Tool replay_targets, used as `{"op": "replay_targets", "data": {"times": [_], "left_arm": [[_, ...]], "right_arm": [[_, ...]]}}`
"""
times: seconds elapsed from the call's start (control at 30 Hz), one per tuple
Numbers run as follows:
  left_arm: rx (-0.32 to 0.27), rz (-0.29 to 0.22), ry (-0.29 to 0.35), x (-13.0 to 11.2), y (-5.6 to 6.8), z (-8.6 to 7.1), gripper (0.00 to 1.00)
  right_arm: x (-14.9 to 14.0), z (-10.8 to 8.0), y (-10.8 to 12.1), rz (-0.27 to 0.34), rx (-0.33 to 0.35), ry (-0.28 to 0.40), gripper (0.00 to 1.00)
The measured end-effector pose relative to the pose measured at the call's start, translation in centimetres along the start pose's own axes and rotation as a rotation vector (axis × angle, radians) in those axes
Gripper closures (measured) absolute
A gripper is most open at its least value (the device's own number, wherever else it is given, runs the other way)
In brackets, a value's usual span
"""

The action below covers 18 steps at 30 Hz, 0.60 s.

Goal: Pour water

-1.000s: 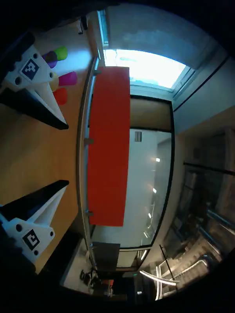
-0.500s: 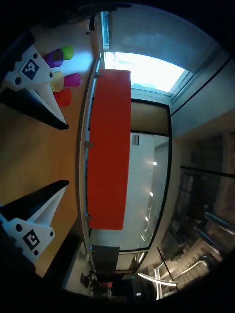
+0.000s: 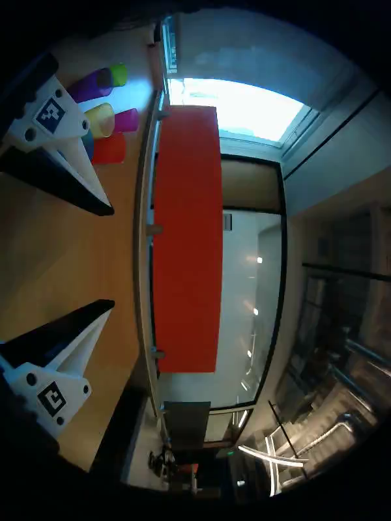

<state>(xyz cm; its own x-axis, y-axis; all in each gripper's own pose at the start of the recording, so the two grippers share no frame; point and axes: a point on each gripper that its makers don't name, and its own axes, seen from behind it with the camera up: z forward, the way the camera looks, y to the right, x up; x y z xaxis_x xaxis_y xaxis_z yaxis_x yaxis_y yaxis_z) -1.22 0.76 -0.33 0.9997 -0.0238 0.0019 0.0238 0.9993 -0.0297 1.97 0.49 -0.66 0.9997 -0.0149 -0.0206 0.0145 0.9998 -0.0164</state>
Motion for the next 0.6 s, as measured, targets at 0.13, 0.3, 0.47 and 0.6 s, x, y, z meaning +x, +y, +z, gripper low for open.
{"op": "replay_targets", "data": {"times": [0.13, 0.3, 0.47, 0.6], "left_arm": [[-0.008, 0.0, 0.0, 0.0, 0.2, -0.1, 0.03], [-0.008, 0.0, 0.0, 0.0, 0.4, -0.2, 0.03], [-0.002, 0.0, 0.0, 0.0, -0.1, 0.0, 0.03], [-0.014, 0.0, 0.0, 0.0, 0.3, -0.1, 0.03]], "right_arm": [[-0.5, 0.2, -0.2, 0.015, 0.01, -0.001, 0.01], [-1.3, 0.4, -0.3, 0.02, 0.016, -0.014, 0.01], [-1.5, 0.4, -0.2, 0.016, 0.018, -0.016, 0.01], [-1.8, 0.5, -0.2, 0.018, 0.021, -0.02, 0.01]]}}
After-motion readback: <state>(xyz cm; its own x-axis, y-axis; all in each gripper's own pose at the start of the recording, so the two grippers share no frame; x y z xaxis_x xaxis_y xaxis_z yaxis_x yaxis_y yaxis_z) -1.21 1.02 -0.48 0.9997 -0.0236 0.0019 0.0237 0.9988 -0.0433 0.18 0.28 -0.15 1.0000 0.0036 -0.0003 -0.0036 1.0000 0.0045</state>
